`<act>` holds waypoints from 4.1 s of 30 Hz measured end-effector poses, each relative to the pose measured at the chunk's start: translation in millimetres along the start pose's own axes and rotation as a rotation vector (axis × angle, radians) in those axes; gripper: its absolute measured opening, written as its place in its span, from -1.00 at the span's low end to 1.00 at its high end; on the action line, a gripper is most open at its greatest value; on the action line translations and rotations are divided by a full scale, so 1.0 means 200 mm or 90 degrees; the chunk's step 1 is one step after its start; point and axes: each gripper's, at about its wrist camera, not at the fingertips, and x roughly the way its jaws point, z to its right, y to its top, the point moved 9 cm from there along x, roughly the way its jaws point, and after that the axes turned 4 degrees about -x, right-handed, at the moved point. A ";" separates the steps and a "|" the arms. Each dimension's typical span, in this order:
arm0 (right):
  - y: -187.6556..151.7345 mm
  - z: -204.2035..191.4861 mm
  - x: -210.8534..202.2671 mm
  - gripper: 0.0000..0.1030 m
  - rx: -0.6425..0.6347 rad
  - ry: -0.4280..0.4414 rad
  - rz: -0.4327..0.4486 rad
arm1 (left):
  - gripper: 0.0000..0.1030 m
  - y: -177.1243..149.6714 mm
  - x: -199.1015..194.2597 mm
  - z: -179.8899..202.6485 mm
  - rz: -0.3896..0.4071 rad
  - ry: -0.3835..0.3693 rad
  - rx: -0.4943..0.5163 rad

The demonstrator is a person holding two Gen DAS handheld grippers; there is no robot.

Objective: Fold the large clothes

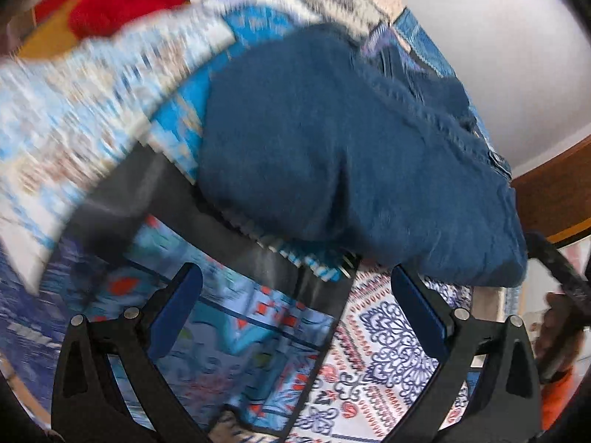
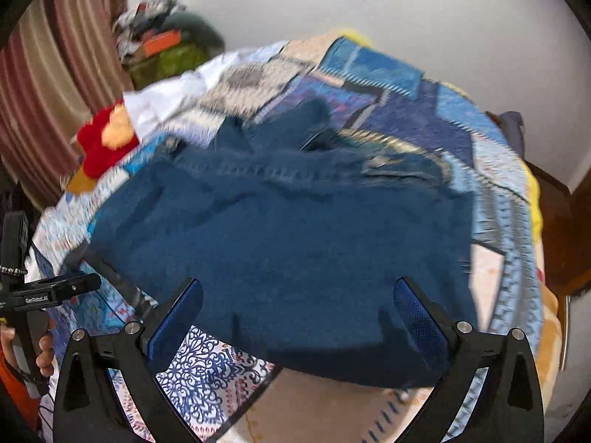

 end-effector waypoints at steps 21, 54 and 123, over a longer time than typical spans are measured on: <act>-0.11 -0.01 0.32 0.99 -0.061 -0.013 -0.057 | 0.61 0.29 0.38 0.18 0.060 -0.076 -0.221; -0.10 -0.67 0.44 0.99 -0.102 0.160 -0.145 | -0.38 0.32 -0.36 0.36 0.343 0.197 0.174; -0.62 0.35 -0.13 0.99 0.156 0.135 -0.116 | 0.98 -0.31 -0.09 0.40 0.079 0.090 0.304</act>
